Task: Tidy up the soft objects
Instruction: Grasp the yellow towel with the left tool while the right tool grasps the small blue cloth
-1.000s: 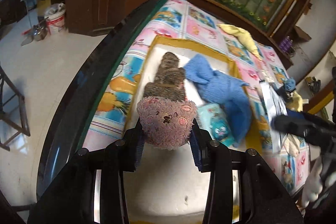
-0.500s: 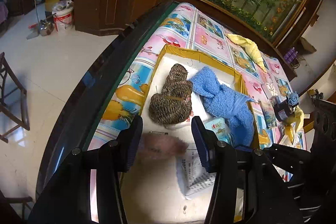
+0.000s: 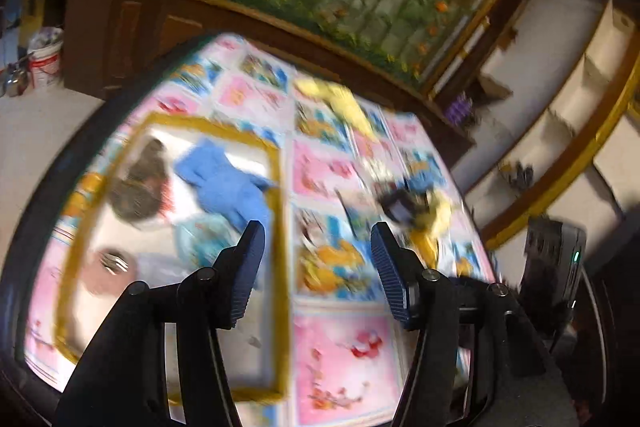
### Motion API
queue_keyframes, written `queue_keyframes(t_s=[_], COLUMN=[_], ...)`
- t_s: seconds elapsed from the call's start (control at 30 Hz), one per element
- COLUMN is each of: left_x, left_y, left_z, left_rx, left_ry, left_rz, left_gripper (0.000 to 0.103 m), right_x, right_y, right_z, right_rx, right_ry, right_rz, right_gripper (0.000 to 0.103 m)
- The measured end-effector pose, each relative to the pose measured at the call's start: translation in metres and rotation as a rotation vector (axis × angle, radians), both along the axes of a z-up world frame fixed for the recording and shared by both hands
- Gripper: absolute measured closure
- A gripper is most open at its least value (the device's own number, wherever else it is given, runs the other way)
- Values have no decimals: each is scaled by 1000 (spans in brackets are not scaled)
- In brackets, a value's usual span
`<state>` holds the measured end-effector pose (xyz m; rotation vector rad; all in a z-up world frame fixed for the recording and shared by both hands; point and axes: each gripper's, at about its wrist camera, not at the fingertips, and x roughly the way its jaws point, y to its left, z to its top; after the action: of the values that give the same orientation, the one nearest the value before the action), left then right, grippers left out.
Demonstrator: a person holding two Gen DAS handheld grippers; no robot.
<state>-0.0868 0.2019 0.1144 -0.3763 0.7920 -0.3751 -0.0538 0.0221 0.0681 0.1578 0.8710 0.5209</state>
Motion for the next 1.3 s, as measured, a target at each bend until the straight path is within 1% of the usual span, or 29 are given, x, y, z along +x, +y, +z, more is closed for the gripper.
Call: queue_keyframes(t_s=[0.1, 0.17, 0.2, 0.37, 0.43, 0.5, 0.57, 0.67, 0.73, 0.8, 0.87, 0.9, 0.97, 1.0, 1.03, 1.07, 1.1, 1.13, 1.2, 1.23, 1.3], left_x=[-1, -2, -1, 0, 0, 5, 7, 11, 14, 16, 16, 16, 16, 16, 17, 18, 18, 18, 19, 20, 24], left_y=[-43, -68, -78, -108, -117, -122, -123, -120, -116, -110, -104, -101, -95, -94, -93, -93, -94, -96, -103, -108, -121], left_z=[-9, -15, -19, -35, -43, -49, -54, -59, -62, -65, -65, -65, -65, -66, -67, -68, -68, -68, -68, -68, -62], left_rx=[30, 57, 66, 72, 89, 91, 92, 85, 79, 68, 64, 64, 64, 66, 67, 67, 68, 69, 86, 104, 152], left_ry=[40, 57, 65, 103, 124, 149, 163, 178, 190, 198, 198, 195, 186, 184, 183, 180, 178, 174, 165, 160, 134], left_rz=[-84, -117, -130, -179, -187, -193, -192, -182, -171, -155, -146, -142, -140, -140, -142, -147, -153, -160, -181, -190, -217], left_gripper=[48, 48, 48, 48, 48, 48, 48, 48, 48, 48, 48, 48, 48, 48, 48, 48, 48, 48, 48, 48, 48], right_x=[-4, -2, -1, 11, 15, 26, 41, 70, 88, 108, 121, 122, 106, 98, 90, 81, 69, 60, 51, 50, 54], right_y=[-42, -73, -93, -172, -194, -206, -208, -198, -195, -186, -171, -157, -133, -124, -116, -109, -106, -107, -125, -134, -153], right_z=[5, 8, 9, 14, 14, 11, 9, 6, 5, 1, -7, -11, -7, -7, -8, -8, -2, 4, 12, 14, 15], right_rx=[-20, -24, -20, 72, 77, 67, 91, 152, 164, 133, 76, 59, -17, 22, 113, 173, 172, 152, 167, 168, 135], right_ry=[-15, -20, -18, 8, 3, 7, 26, 74, 85, 90, 120, 136, 99, 114, 163, 201, 183, 148, 115, 105, 87], right_rz=[-76, -138, -188, -410, -462, -499, -492, -435, -451, -458, -424, -363, -264, -167, -43, 46, 75, 64, -4, -45, -136], right_gripper=[50, 50, 50, 49, 49, 49, 49, 49, 49, 49, 48, 48, 48, 48, 49, 50, 50, 50, 50, 50, 49])
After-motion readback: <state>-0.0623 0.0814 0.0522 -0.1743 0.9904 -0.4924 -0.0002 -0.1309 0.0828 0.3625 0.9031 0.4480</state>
